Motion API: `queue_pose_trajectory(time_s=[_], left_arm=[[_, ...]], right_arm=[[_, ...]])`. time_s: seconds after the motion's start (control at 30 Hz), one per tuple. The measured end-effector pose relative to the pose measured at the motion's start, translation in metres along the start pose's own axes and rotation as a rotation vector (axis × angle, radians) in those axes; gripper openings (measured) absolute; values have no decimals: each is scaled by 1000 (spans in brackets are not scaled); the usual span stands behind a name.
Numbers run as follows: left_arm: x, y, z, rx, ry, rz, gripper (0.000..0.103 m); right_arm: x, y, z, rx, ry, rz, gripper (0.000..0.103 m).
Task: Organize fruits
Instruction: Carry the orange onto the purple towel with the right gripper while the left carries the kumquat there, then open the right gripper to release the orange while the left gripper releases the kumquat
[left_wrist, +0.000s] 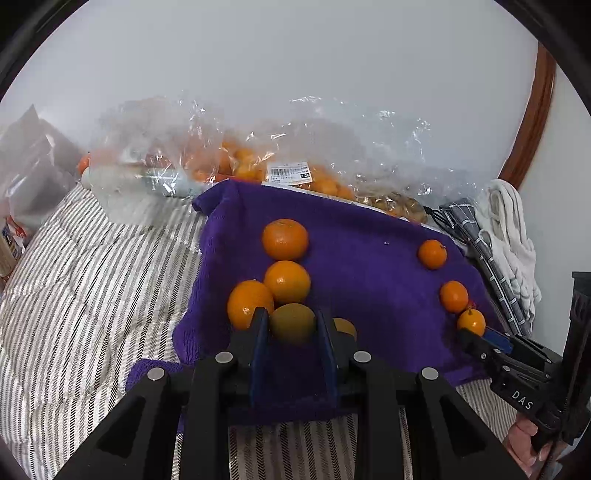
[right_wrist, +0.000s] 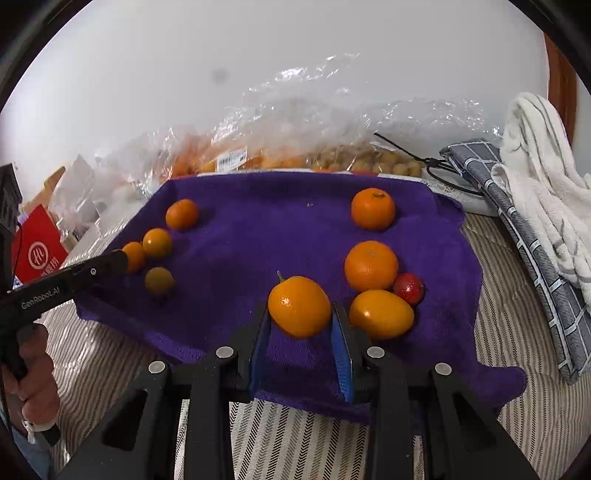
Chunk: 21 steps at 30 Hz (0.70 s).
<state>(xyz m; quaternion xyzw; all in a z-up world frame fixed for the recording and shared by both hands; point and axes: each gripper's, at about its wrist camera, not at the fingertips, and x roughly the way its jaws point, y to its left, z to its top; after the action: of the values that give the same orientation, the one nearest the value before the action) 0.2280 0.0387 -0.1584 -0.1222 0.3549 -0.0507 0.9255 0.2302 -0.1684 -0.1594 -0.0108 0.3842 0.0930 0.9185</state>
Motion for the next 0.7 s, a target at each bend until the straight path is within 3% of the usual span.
queue_pose_trajectory(time_s=[0.2,0.7], left_arm=[[7,3,-2,-8,32,-2,26],[12,3,-1,-13,37,-7,26]], right_arm=[[11,-5,-2,17,41,-34,32],[13,-7,-2,38,39,-45,32]])
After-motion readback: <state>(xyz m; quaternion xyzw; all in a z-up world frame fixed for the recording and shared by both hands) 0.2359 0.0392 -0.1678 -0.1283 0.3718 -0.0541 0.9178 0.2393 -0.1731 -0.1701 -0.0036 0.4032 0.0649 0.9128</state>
